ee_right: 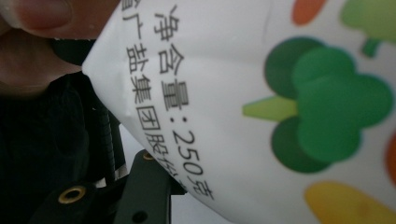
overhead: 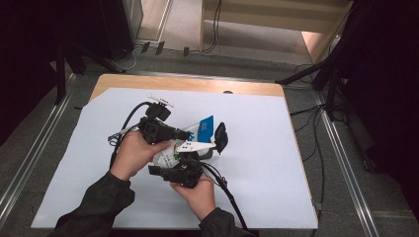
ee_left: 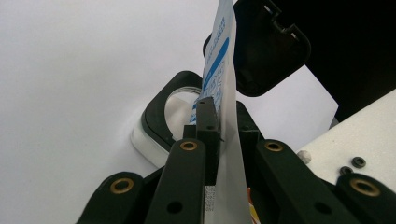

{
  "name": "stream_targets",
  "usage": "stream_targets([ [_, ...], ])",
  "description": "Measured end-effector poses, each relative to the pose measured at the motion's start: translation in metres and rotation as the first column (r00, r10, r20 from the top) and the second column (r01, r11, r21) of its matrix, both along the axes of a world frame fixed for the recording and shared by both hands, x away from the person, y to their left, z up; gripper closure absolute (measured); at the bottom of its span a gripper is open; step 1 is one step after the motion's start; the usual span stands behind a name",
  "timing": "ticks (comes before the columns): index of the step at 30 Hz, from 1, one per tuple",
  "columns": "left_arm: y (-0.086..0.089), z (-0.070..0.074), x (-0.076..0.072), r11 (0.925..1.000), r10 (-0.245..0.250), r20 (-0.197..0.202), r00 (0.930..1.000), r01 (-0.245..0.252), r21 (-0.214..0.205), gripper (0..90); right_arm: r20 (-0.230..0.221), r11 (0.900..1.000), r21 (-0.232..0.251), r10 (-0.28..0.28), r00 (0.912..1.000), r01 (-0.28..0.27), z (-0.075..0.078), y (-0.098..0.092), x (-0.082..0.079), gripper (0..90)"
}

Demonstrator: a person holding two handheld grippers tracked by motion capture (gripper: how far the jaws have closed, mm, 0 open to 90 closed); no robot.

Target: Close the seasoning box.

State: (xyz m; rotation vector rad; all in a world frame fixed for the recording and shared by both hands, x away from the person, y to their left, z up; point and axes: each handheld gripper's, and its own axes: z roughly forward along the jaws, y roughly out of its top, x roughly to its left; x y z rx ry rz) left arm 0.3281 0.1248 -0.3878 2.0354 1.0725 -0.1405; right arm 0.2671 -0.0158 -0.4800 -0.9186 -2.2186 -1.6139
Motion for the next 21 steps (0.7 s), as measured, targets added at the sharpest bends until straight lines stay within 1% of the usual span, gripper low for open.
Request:
stream_targets([
  [6,0.001,0.0014,0.0003,1.0,0.004,-0.002,1.0,-0.004,0.008,86.8,0.001,1.0,-0.001,0.009,1.0,-0.009,0.0019,0.0013,0.0008,65.2],
  [8,0.0005,0.0007,0.0012,0.9999,0.004,-0.007,1.0,-0.004,0.016,86.7,-0.01,0.9999,-0.003,0.011,0.9999,-0.011,0.0015,0.0013,0.0012,64.4],
  [10,-0.0012,0.0008,0.0018,0.9997,0.002,-0.007,1.0,-0.002,0.022,86.7,-0.012,0.9999,-0.004,0.012,0.9998,-0.013,0.0012,0.0015,0.0017,63.4],
  [12,-0.0026,0.0017,0.0023,0.9993,-0.002,-0.006,1.0,0.003,0.039,86.7,-0.01,0.9999,-0.003,0.014,0.9999,-0.014,0.0012,0.0013,0.0019,63.2],
  [13,-0.0035,0.0024,0.0026,0.9993,0.0,-0.009,1.0,0.0,0.037,86.6,-0.01,0.9999,-0.002,0.014,0.9998,-0.014,0.0013,0.001,0.0021,63.2],
  [17,-0.0049,0.0056,0.0038,0.9986,-0.005,-0.016,0.9999,0.006,0.052,86.4,-0.004,0.9999,0.003,0.012,0.9999,-0.012,0.0029,0.0001,0.0025,64.5],
  [21,-0.0047,0.0074,0.0041,0.9987,-0.003,-0.016,0.9999,0.004,0.052,86.3,0.001,0.9999,0.006,0.008,1.0,-0.008,0.0039,-0.0003,0.0035,67.2],
])
